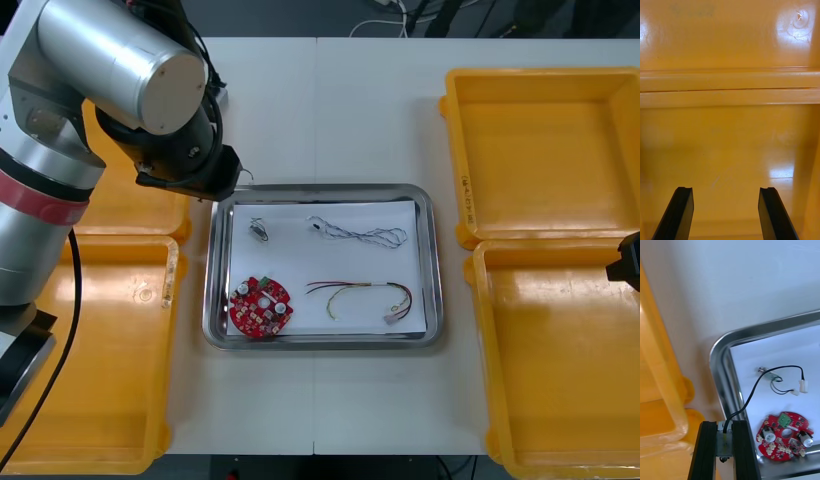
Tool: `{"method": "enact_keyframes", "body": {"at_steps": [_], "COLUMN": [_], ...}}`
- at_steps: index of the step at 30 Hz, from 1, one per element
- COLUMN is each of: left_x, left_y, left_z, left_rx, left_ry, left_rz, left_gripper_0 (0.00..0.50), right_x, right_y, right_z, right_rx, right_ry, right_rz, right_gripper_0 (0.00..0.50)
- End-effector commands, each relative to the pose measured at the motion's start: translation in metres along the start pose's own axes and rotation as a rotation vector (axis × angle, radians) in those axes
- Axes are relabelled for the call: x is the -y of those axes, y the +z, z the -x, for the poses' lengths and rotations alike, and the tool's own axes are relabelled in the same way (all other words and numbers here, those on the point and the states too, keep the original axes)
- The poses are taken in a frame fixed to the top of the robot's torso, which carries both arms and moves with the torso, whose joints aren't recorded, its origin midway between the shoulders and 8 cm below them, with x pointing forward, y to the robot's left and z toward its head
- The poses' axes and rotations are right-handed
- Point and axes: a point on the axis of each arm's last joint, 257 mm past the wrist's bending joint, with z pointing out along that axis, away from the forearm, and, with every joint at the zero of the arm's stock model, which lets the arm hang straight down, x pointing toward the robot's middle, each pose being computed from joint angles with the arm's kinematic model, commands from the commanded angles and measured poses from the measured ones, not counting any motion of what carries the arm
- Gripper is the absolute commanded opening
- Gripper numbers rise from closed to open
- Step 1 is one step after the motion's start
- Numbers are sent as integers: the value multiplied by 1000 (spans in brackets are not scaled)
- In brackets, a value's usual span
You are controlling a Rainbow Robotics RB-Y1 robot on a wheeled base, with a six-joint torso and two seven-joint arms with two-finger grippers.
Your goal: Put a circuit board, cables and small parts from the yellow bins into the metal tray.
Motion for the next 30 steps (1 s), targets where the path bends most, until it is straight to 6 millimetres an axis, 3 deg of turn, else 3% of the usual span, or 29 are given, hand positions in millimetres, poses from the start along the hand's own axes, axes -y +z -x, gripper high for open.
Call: {"method": "enact_keyframes", "body": {"at_steps": [1,10,17,30], "left_x": [50,95,105,100], "left_y": [-18,11,34,63], "left_z": [28,38,36,18], "left_rx": [90,101,95,46], "left_ry": [-83,-71,-59,-31], "left_rz": [-62,-108,-109,-67], "left_gripper_0": [0,0,0,0], "right_x": [-7,-6,-6,-6], "right_y": [-4,-4,-4,-4], "right_z": [9,4,4,4], "right_rx": [18,0,0,0], "right_ry": [-47,-38,-38,-38], "right_rz": [4,1,1,1], "right_gripper_0": [500,500,500,500]}}
